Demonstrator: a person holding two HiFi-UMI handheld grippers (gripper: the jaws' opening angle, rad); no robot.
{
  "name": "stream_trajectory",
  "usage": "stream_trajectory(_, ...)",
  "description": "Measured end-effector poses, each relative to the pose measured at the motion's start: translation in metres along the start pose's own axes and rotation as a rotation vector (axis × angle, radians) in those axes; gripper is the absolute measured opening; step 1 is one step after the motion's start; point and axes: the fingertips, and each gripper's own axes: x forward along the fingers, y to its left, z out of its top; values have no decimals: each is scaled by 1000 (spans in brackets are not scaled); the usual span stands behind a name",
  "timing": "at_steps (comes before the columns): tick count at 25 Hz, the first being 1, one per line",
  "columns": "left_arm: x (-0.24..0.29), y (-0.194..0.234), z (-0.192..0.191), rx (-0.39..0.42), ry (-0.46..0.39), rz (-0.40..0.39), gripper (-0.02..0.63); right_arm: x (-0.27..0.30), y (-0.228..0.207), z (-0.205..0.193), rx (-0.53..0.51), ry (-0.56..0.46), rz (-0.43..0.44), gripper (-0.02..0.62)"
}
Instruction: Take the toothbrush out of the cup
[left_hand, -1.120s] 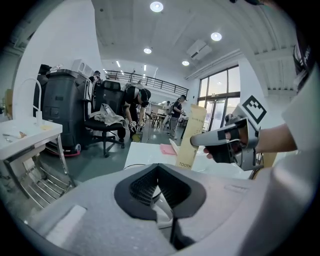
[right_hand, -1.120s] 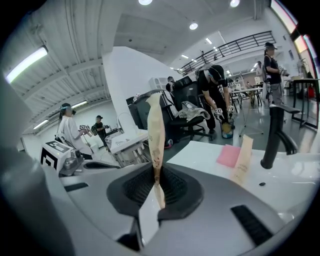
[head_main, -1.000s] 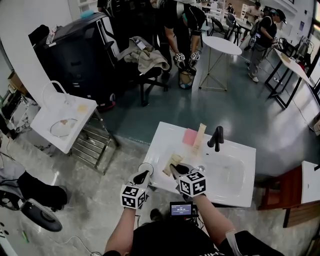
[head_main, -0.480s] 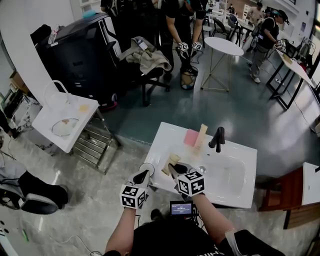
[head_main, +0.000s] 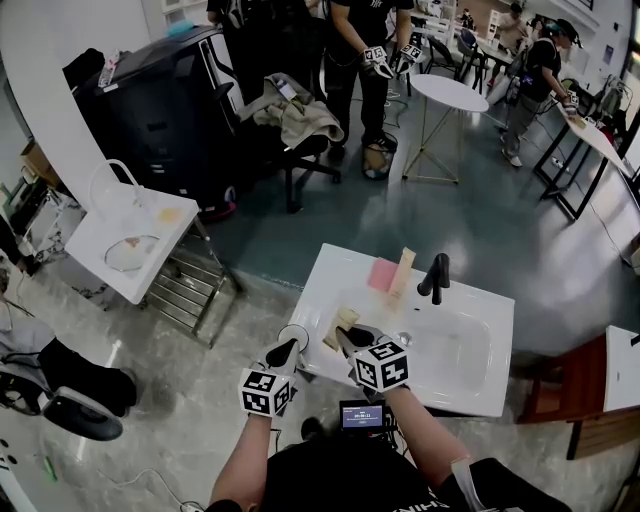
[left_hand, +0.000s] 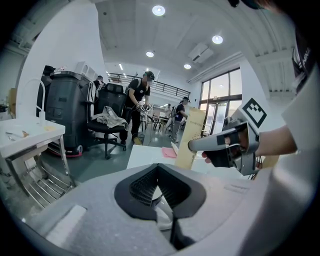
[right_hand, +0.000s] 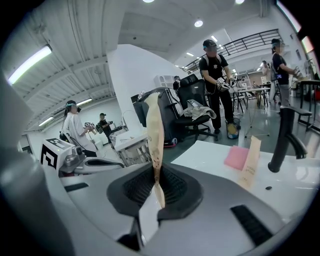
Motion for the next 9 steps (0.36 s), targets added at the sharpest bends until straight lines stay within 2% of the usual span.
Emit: stream_trajectory(9, 0, -2, -4, 17, 10, 3, 11, 0, 2, -2, -7, -3, 5, 37)
